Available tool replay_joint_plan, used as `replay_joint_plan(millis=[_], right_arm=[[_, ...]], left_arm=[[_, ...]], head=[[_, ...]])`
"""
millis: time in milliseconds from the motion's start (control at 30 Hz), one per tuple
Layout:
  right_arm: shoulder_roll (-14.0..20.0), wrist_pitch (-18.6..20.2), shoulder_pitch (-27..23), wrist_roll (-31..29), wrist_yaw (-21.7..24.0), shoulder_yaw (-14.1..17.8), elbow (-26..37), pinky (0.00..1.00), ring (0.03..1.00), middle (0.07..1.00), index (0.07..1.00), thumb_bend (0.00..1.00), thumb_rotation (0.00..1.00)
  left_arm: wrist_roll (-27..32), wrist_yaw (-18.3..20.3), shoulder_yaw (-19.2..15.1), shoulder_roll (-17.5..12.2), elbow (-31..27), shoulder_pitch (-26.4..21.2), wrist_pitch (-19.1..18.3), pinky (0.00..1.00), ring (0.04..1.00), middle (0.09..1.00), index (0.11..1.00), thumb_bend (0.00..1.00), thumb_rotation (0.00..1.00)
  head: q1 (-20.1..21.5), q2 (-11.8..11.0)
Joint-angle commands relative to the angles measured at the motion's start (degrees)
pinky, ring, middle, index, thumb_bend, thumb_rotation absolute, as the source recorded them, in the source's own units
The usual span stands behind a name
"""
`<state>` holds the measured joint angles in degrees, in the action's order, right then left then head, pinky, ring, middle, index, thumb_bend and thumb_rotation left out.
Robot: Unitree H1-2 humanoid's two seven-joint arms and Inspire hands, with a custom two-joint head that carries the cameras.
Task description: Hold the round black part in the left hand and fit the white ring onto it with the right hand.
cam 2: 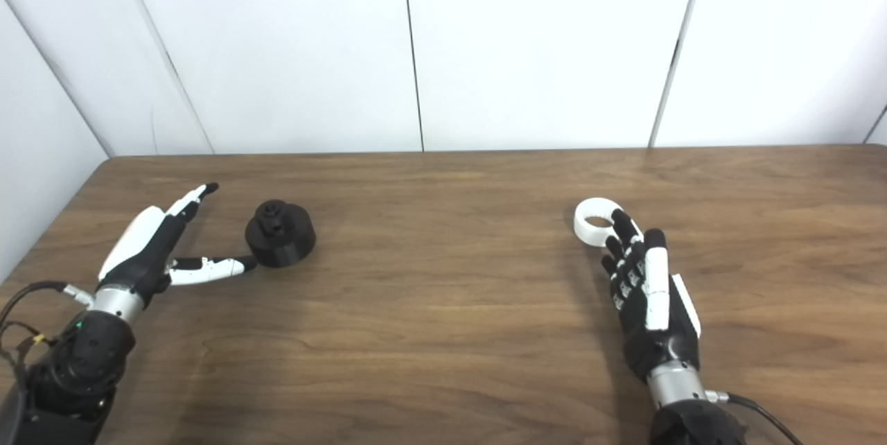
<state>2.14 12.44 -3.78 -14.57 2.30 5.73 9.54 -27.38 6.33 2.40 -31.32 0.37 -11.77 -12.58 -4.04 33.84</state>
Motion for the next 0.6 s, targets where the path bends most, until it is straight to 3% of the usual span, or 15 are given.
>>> replay_joint_plan(millis=[0,267,567], right_arm=[[-0.35,-2.45,-1.40,-0.19,0.46,-0.02,1.33,1.00,0.995,0.991,0.934,0.62,1.00],[-0.08,-2.37,-1.25,-0.31,0.44,0.31,1.62,1.00,0.995,0.992,0.932,0.63,1.00],[0.11,-1.92,-1.22,0.30,0.25,0.17,2.06,1.00,0.995,0.992,0.929,0.64,1.00]], left_arm=[[-3.05,-0.89,0.31,-3.06,0.80,-3.62,1.67,0.93,1.000,0.971,0.926,0.98,0.41],[-5.61,2.73,3.30,-5.68,3.83,-6.36,1.24,0.94,1.000,0.987,0.921,1.00,0.45],[-5.41,5.15,3.91,-6.36,5.65,-7.87,1.40,0.94,1.000,0.987,0.912,1.00,0.44]], head=[[0.08,0.12],[-0.26,0.44],[-0.25,0.49]])
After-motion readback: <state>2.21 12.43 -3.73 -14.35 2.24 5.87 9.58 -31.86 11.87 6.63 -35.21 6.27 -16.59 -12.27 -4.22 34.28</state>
